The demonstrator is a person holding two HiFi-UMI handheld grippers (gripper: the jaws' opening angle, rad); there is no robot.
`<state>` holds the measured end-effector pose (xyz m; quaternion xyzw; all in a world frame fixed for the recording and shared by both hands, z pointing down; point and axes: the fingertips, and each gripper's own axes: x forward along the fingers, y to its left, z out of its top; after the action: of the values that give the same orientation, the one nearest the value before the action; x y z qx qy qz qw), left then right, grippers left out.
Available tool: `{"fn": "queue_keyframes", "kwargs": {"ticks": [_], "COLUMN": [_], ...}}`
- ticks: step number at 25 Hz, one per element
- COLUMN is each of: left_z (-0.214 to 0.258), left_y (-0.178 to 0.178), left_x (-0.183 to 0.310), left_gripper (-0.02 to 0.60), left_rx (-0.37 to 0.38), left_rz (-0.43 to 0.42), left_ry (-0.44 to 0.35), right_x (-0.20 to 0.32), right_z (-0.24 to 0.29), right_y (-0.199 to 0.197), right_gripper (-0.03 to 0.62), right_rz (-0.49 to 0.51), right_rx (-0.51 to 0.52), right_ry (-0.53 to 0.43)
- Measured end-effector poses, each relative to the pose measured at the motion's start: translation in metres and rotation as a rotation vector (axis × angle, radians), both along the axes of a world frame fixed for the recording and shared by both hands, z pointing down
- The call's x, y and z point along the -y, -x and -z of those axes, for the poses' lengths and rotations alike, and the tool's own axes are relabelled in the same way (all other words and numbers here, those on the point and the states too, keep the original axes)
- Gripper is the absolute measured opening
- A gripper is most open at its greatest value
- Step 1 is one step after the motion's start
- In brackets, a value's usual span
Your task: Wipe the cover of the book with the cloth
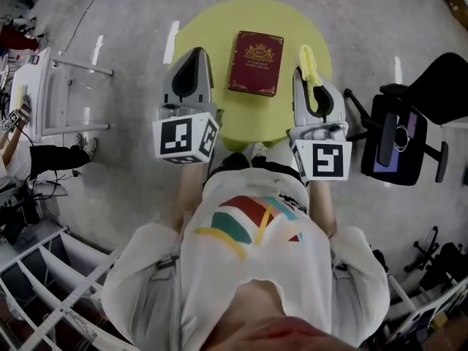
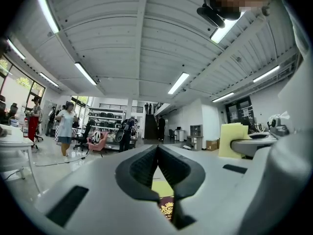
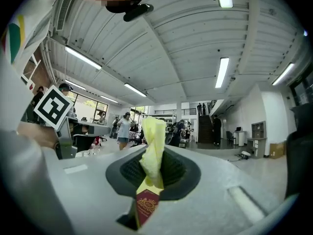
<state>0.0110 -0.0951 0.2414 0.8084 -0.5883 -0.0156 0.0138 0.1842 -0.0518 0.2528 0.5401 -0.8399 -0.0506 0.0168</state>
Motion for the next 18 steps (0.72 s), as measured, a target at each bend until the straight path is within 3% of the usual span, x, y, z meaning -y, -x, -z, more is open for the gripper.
{"fn": "queue_keyframes", "kwargs": {"ticks": [7,18], "left_z": [-0.009,0.004], "left_y": [-0.012,-0.036], "left_x": [0.034,0.072], "left_gripper": [0.015,0.017], "left_rx": [-0.016,-0.025], "left_rz": [-0.059,-0.192], "left_ry": [0.039,0.004], "right_x": [0.033,0.059], "right_z": [-0.011,-0.008], "right_y": [0.000,0.006], "right_gripper": [0.029,0.029], "right_rz": [-0.024,-0.115], "right_rx": [-0.008,-0.014], "right_ry": [0.065,0.074]}}
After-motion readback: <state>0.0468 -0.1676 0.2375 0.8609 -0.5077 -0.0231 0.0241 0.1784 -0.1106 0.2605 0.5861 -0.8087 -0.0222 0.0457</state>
